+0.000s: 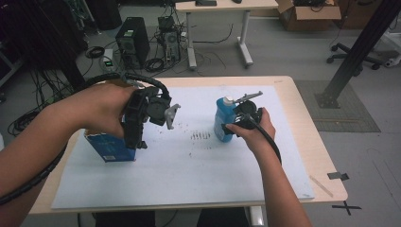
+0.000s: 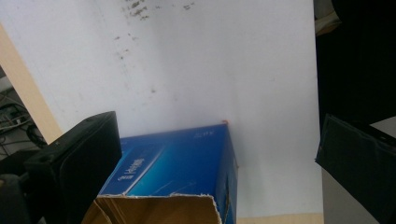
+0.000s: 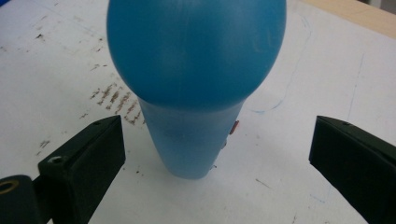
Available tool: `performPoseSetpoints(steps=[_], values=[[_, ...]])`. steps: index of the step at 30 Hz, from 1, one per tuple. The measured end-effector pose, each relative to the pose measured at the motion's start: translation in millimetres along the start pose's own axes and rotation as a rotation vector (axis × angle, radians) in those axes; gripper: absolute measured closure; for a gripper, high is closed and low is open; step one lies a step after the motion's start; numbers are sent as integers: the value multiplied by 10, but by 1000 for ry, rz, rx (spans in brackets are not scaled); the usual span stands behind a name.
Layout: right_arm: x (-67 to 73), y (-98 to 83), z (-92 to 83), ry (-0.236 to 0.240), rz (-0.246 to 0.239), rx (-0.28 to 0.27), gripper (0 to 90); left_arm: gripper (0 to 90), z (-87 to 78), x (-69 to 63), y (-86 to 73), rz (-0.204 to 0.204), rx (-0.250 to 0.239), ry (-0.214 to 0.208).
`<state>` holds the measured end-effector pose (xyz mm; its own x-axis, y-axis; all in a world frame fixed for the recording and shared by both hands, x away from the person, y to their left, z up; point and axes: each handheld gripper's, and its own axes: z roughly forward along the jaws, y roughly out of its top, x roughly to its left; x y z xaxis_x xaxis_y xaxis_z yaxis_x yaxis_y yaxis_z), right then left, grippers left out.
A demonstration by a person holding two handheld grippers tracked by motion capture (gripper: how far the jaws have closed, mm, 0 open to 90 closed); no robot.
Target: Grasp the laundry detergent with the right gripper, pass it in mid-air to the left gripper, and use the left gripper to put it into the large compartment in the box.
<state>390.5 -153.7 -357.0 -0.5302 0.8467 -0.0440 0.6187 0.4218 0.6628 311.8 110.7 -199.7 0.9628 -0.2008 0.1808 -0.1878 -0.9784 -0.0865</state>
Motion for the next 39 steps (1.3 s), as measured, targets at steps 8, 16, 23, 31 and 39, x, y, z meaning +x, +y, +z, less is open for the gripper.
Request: performPoseSetpoints(steps=[8,16,23,31,39], values=[[47,-40,70,-32,-22,-35,28,4,59,-8,21,8,7,-12],[81,-104,152,-44,-6,-67,30,4,66,-7,23,12,6,-13],[109,-133,209,-56,4,-84,31,4,82,-22,23,15,16,-23],[93,-192,264,-67,53,-127,23,4,101,-29,37,16,18,-22],[133,-214,327,-95,74,-179,21,4,93,-51,110,36,10,-19]])
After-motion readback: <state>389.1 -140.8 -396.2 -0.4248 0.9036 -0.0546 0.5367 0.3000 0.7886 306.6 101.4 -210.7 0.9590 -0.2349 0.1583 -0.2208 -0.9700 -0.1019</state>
